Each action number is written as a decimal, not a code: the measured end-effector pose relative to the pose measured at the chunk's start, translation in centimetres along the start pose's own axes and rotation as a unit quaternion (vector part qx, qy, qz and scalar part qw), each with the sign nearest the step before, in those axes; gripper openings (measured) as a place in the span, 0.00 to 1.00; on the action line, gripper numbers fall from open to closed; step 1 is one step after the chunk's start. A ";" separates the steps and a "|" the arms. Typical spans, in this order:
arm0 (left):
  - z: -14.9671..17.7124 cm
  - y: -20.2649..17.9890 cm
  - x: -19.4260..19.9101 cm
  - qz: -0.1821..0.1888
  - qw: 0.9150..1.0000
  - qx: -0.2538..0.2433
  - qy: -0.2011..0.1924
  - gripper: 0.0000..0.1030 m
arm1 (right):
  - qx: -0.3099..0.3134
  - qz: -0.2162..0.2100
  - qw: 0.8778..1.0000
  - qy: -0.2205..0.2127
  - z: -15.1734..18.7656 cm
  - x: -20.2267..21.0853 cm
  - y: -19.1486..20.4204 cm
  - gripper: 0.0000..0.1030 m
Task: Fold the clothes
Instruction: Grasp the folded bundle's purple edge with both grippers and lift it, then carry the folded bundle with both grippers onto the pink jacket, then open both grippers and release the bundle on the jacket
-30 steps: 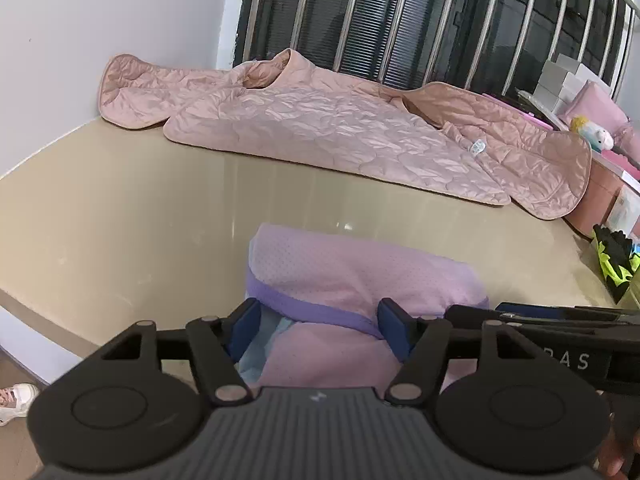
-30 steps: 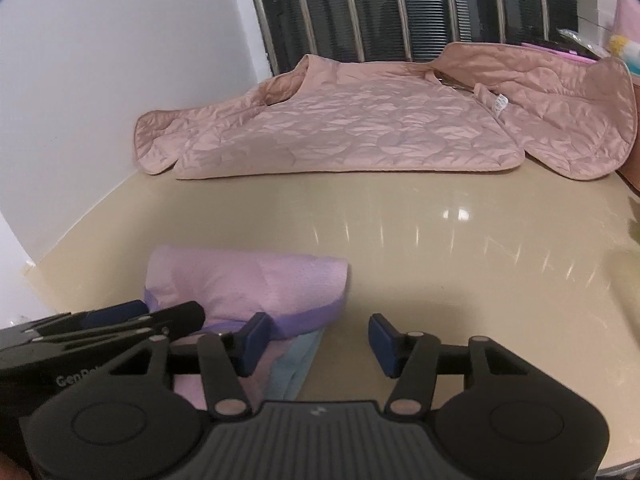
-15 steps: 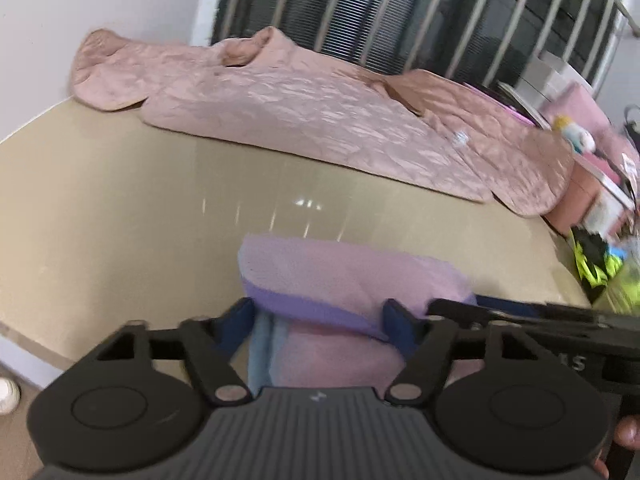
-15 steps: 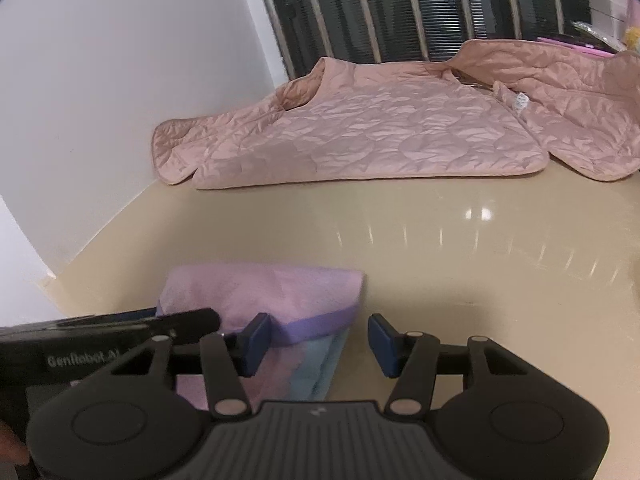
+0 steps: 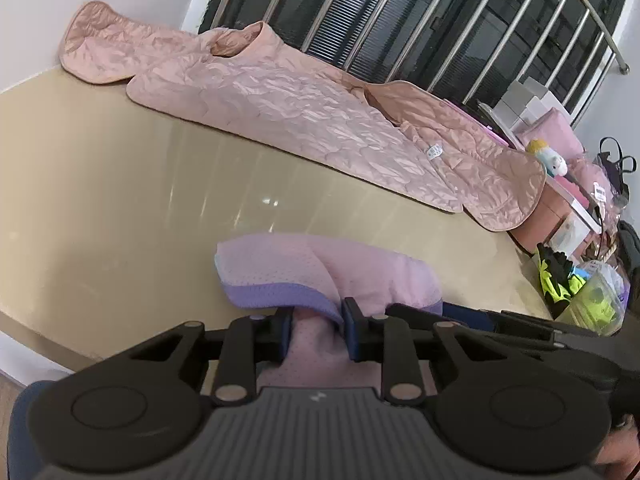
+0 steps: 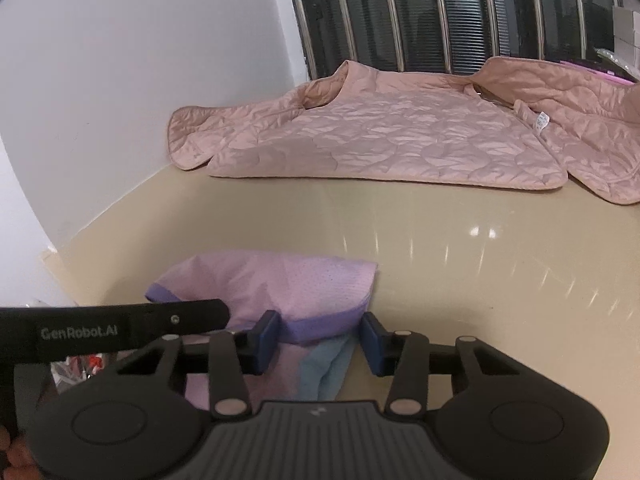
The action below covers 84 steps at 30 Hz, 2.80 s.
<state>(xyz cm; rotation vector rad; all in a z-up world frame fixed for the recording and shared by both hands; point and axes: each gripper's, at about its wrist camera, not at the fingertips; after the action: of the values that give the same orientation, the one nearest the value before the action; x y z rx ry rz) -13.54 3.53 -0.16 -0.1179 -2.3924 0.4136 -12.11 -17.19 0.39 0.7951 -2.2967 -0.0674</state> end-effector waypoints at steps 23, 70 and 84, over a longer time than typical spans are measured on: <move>-1.0 -2.8 1.5 -0.008 0.996 -0.068 -0.064 0.12 | 0.040 0.013 0.997 -0.064 0.7 2.7 1.9 0.08; -28.4 -14.3 -36.5 -0.013 0.996 -0.083 -0.026 0.22 | -0.027 0.122 0.992 -0.035 -27.6 -21.2 -25.5 0.11; -29.7 -10.6 -34.9 0.026 0.999 -0.020 -0.016 0.29 | -0.059 0.095 0.990 -0.081 -28.7 -21.3 -27.0 0.17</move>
<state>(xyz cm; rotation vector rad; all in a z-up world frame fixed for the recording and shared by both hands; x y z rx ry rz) 32.58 -5.47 2.41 -0.1944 -2.4334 0.3956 32.37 -22.31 2.35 0.5254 -2.4847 -0.1864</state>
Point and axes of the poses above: each gripper's, at about its wrist camera, not at the fingertips, and x roughly against the way its jaws point, y to its left, z to its underside, and after that the axes turned 6 degrees about -z, right-handed
